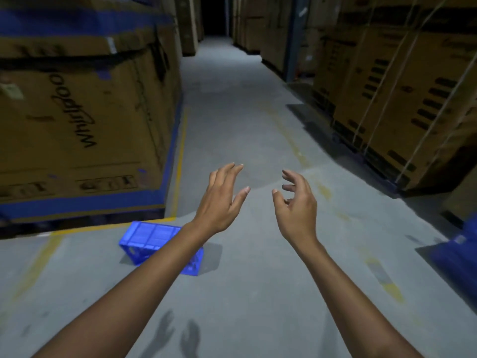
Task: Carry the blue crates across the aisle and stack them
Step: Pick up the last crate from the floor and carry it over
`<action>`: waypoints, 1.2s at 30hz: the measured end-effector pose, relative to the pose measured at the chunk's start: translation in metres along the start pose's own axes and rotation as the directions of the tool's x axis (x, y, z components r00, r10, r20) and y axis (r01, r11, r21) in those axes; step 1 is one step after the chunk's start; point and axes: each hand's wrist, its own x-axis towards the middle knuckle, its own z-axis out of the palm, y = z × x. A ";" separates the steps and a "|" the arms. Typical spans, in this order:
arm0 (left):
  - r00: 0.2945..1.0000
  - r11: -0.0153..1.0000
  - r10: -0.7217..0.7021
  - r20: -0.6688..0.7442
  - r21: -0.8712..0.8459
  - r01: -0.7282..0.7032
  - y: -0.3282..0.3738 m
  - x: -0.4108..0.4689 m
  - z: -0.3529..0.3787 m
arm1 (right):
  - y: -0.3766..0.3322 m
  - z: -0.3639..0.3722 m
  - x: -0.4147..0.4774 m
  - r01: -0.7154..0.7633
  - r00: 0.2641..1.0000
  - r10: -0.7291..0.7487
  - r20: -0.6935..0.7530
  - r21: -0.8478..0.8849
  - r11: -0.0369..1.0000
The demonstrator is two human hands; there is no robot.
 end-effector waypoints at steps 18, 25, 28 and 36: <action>0.995 0.989 -0.091 0.028 0.122 0.087 -0.263 -0.053 -0.149 | -0.072 0.303 -0.036 0.030 0.990 -0.024 0.137 -0.037 0.999; 0.985 0.966 -0.165 0.039 0.210 0.154 -0.338 -0.049 -0.139 | -0.041 0.372 -0.015 -0.019 0.977 0.027 0.210 -0.039 0.999; 0.981 0.955 -0.188 0.050 0.241 0.171 -0.367 -0.039 -0.134 | -0.025 0.400 -0.006 -0.057 0.968 0.070 0.240 -0.060 0.997; 0.966 0.954 -0.256 0.047 0.175 0.244 -0.431 -0.029 -0.103 | -0.001 0.459 0.013 -0.048 0.951 0.085 0.298 -0.128 0.991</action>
